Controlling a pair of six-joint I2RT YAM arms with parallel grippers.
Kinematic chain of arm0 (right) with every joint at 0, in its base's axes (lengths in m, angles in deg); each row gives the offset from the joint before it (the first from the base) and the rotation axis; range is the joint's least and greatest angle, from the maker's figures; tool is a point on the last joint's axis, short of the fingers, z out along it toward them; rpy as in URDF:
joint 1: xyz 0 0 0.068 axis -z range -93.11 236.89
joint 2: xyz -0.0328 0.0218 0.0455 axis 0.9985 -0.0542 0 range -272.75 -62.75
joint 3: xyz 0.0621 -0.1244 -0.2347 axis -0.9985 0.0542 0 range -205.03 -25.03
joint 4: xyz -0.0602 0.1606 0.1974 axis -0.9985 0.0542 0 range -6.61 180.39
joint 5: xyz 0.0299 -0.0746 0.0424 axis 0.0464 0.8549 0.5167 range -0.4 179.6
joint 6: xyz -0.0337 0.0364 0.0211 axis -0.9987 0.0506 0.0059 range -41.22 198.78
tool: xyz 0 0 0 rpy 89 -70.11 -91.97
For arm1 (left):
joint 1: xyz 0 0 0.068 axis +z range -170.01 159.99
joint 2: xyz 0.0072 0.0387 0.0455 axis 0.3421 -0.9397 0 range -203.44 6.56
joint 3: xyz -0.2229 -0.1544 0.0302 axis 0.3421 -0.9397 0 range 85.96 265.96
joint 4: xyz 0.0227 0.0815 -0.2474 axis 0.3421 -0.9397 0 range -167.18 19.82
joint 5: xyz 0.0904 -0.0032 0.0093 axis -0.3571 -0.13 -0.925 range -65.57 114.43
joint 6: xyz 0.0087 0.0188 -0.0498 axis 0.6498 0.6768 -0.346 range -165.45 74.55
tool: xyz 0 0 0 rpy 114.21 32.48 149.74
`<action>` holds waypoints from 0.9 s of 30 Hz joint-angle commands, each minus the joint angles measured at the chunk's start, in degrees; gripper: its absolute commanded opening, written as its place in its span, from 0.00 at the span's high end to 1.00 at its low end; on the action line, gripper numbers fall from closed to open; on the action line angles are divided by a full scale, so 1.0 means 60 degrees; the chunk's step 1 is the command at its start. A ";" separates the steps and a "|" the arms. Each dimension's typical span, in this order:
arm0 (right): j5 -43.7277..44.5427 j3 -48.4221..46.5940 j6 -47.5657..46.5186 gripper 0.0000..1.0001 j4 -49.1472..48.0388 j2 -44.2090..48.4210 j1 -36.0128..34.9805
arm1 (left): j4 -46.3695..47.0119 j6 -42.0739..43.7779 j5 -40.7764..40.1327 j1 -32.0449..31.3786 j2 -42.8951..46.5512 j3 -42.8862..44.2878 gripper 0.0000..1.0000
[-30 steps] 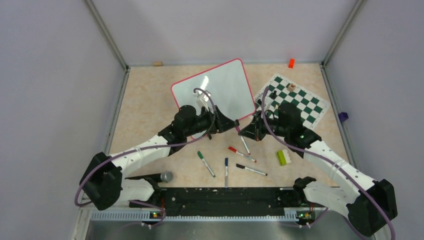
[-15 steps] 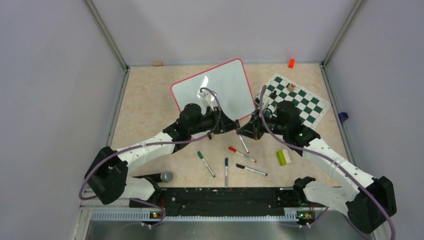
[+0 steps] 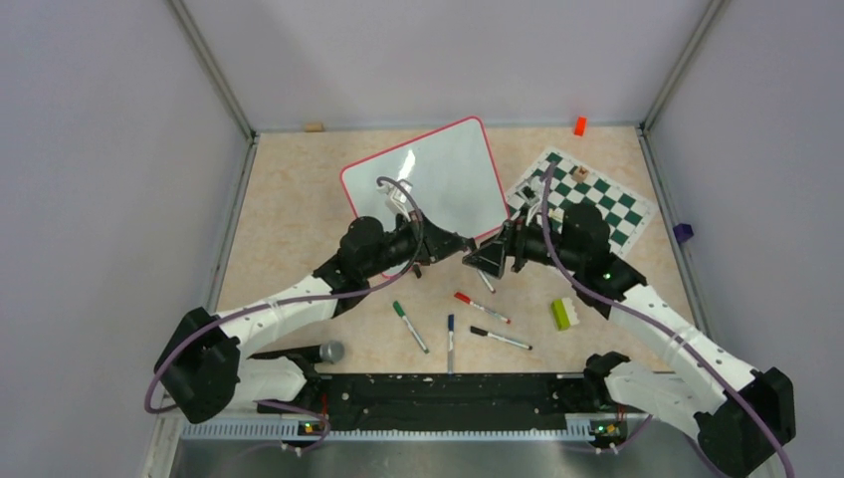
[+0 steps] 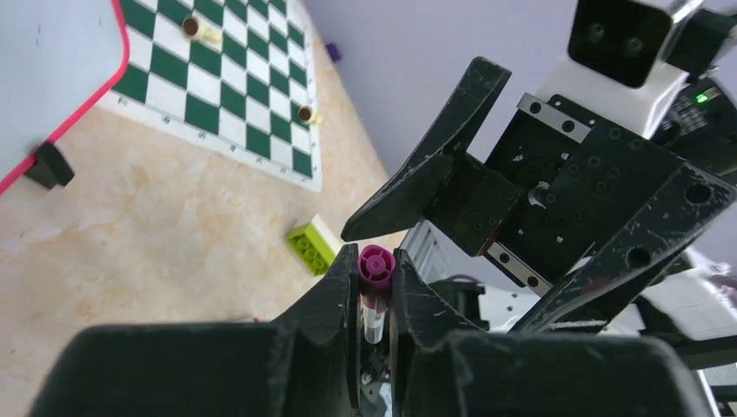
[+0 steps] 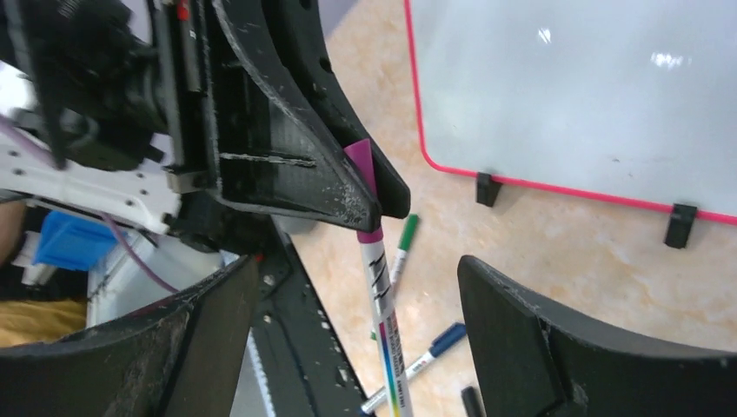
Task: Write a sentence on the whiteboard
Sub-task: Pass from the right arm to the left, then open the pen cap from the whiteboard marker.
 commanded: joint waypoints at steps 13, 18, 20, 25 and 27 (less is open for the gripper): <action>0.1180 0.2469 0.7504 0.31 -0.8159 0.1265 -0.0100 | 0.5648 -0.2630 -0.0969 -0.0014 0.0610 -0.0848 1.00; 0.1324 0.2373 0.7838 0.50 -0.8246 0.1312 -0.0102 | 0.5730 -0.2679 -0.0992 -0.0035 0.0524 -0.0903 1.00; 0.1403 0.2386 0.8038 0.54 -0.8317 0.1272 -0.0102 | 0.5805 -0.2738 -0.0987 -0.0029 0.0465 -0.0921 1.00; 0.1339 0.2337 0.8346 0.58 -0.8555 0.1039 -0.0106 | 0.6202 -0.2864 -0.1043 -0.0029 0.0308 -0.1016 1.00; 0.1369 0.2321 0.8347 0.60 -0.8414 0.0993 -0.0123 | 0.6357 -0.2851 -0.1062 -0.0029 0.0270 -0.1034 1.00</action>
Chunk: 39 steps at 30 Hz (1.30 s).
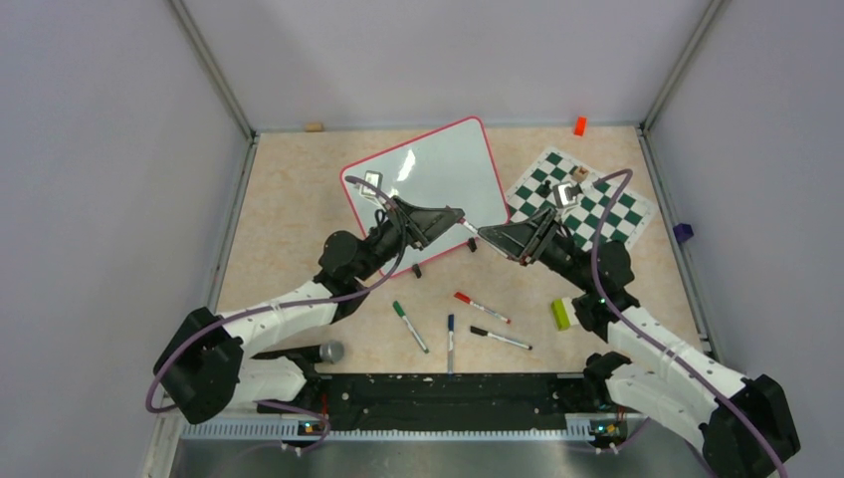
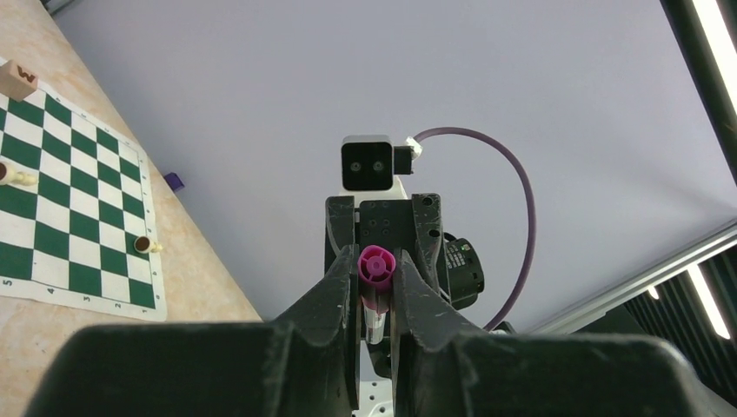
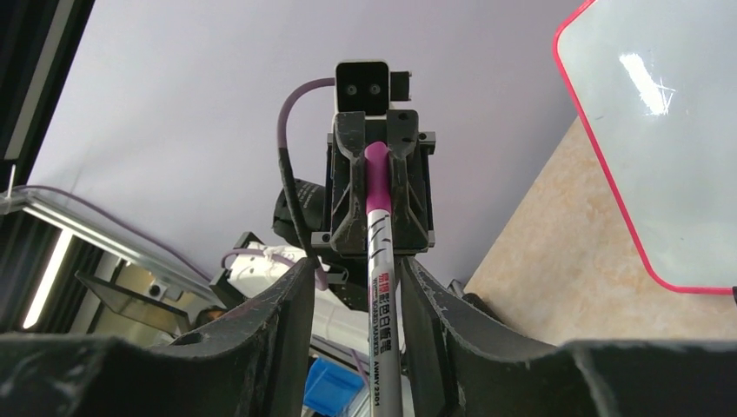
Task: Write a sentence on the whiteboard
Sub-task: Open the pen cap from the whiteboard marker.
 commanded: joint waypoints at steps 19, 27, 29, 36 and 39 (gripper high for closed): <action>0.0211 -0.0386 0.0371 0.83 -0.0330 -0.0341 -0.0241 | 0.1274 0.0275 -0.0259 -0.0156 -0.0593 0.0051 1.00; 0.0198 -0.0140 0.0326 1.00 0.0212 0.0024 -0.0249 | 0.0880 0.0719 -0.1045 -0.0045 -0.0187 -0.0330 1.00; 0.0254 0.0245 0.0252 1.00 0.0510 0.0413 -0.0217 | 0.0423 0.0794 -0.1387 0.0307 0.0512 -0.0747 1.00; 0.0001 0.1558 0.0087 1.00 0.1868 0.1906 -0.0126 | -0.4299 0.2120 -0.1628 0.2158 0.3311 -0.1084 1.00; 0.0216 0.1630 -0.0510 1.00 0.3283 0.2639 -0.0096 | -0.6503 0.3123 -0.2294 0.2228 0.4239 -0.0895 1.00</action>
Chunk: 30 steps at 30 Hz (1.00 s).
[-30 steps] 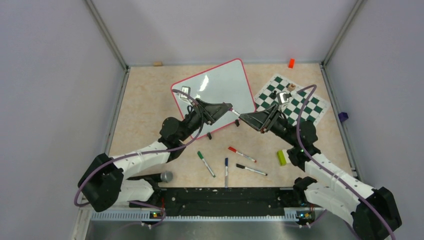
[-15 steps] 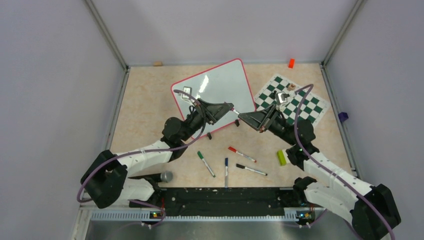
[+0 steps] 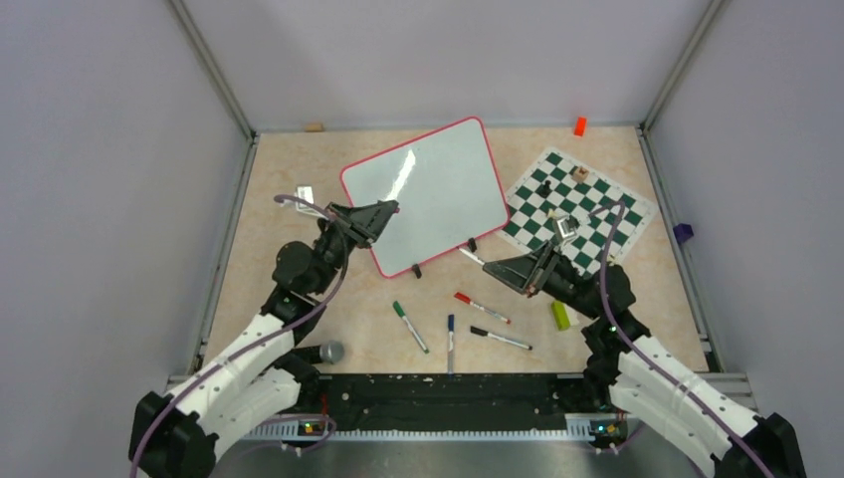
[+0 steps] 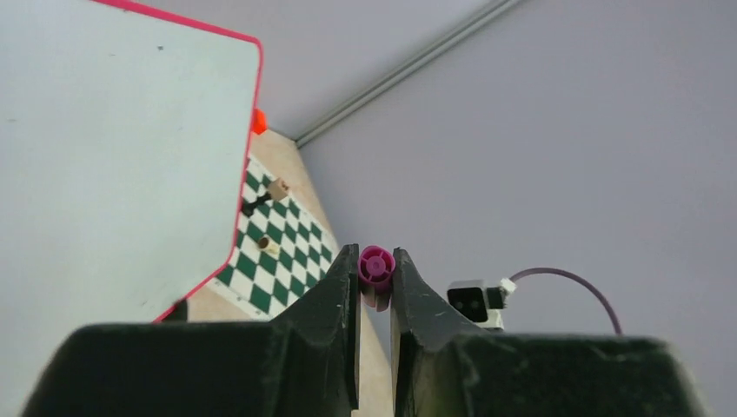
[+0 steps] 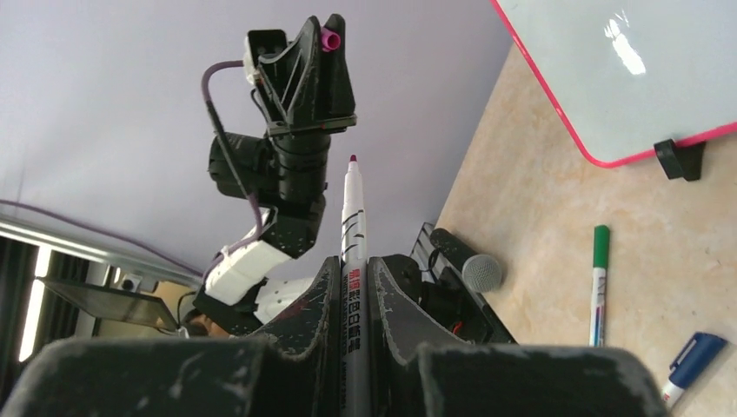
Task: Write a sentence on the whiteboard
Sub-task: Open the pen cap from the whiteboard marker, then place the pen cap at the center of the board.
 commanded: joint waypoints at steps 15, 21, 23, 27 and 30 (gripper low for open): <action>0.4980 -0.3656 -0.4782 1.00 1.1124 0.0025 0.0043 | -0.9827 0.2018 -0.3599 0.0060 0.0866 0.0053 1.00; 0.6259 -0.4482 -0.4270 1.00 1.2806 -0.0572 0.0043 | -1.0035 0.1583 -0.3588 0.0055 0.0146 -0.0041 1.00; 0.6476 -0.4698 -0.4127 1.00 1.3178 -0.0657 0.0043 | -0.9818 0.1587 -0.3338 0.0060 -0.0101 -0.0124 1.00; 0.6627 -0.5080 -0.3893 1.00 1.3855 -0.0828 0.0038 | -0.9344 0.1502 -0.2941 0.0071 -0.0676 -0.0308 1.00; 0.6676 -0.5399 -0.3832 1.00 1.4471 -0.1213 0.0049 | -0.9251 0.1360 -0.2818 0.0061 -0.1009 -0.0324 1.00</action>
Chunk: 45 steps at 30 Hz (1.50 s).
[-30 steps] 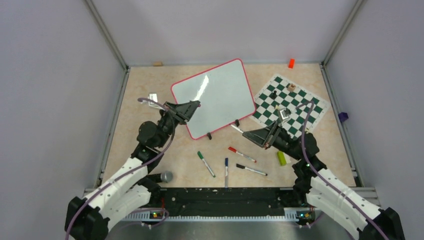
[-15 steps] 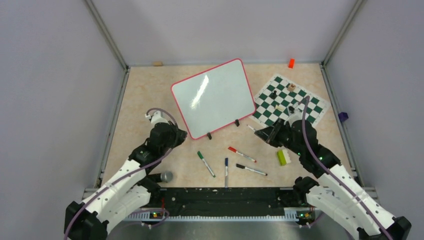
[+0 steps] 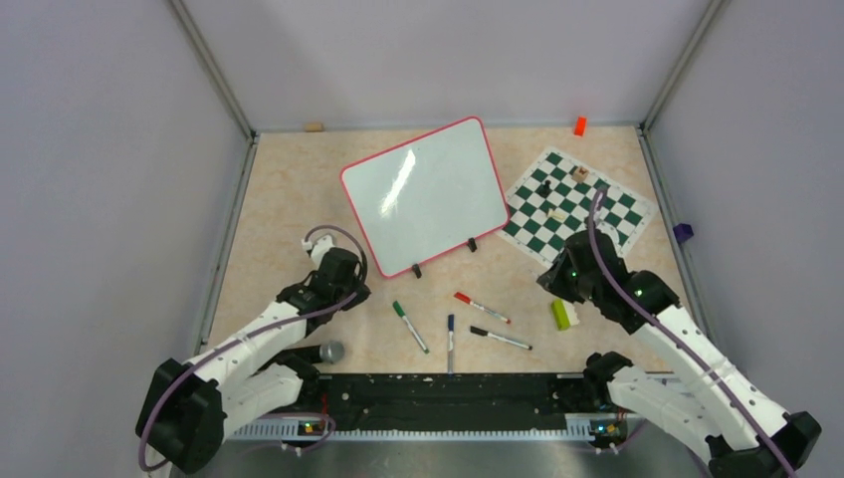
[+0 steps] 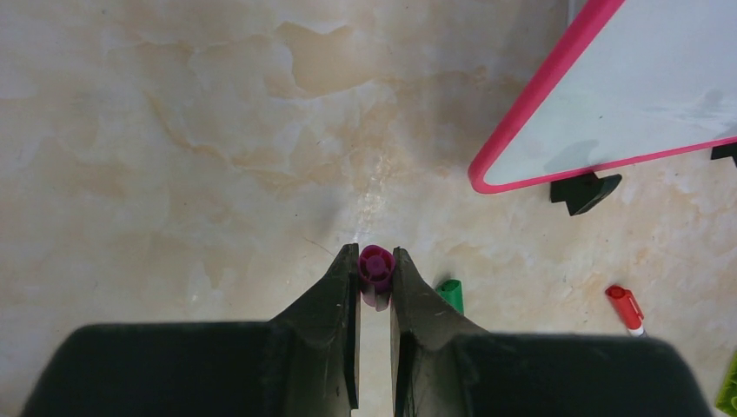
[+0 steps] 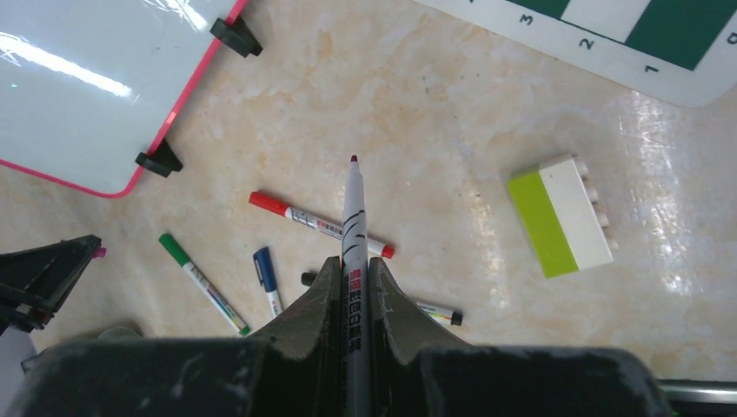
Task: Write a sentence on the whiteboard
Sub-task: Place the pen cap at the center of the board, then move the whiteboard to the center of the board.
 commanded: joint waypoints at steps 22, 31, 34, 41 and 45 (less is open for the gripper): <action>0.0102 -0.0550 -0.0996 1.00 0.0693 -0.0346 0.0037 | -0.0353 -0.0813 0.0248 -0.0002 -0.0963 0.0099 0.50; -0.1426 -0.0528 -0.2787 1.00 0.0319 -0.0441 0.0038 | -0.1824 0.0105 0.0184 0.0011 -0.0449 0.1108 0.42; -0.0573 -0.0666 -0.1863 1.00 0.0831 -0.0500 0.0047 | -0.2099 0.0413 0.0287 0.0005 0.0288 0.1171 0.40; -0.0507 -0.0874 -0.0835 1.00 0.1382 -0.1396 0.0051 | -0.2367 0.1361 0.0552 0.0001 0.1512 0.1345 0.21; -0.0344 -0.1027 -0.0532 1.00 0.1415 -0.1734 0.0051 | -0.2529 0.1625 0.0755 0.0010 0.1868 0.1510 0.01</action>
